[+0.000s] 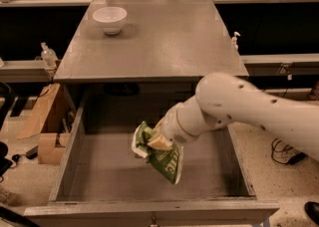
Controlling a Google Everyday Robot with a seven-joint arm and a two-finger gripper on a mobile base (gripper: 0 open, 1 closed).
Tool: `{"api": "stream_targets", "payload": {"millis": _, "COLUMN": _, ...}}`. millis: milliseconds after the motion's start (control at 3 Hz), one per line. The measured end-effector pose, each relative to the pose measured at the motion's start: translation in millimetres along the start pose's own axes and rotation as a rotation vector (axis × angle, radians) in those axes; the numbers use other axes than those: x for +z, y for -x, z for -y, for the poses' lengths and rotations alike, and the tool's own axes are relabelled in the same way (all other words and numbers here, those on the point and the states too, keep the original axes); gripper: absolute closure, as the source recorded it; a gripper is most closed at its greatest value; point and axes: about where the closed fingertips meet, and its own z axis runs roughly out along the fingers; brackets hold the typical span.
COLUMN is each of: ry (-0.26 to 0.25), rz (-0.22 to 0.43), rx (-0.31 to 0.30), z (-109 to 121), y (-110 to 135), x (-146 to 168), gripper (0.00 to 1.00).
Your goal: Pick green jalapeno chip bag from top drawer and place on counter
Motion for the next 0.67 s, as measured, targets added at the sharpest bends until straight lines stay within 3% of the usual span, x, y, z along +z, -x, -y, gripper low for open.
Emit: {"api": "stream_targets", "payload": {"millis": 667, "ry": -0.054, "rz": 0.009, "rx": -0.001, "z": 77.3, "y": 52.1, "x": -108.0, "gripper": 1.00}}
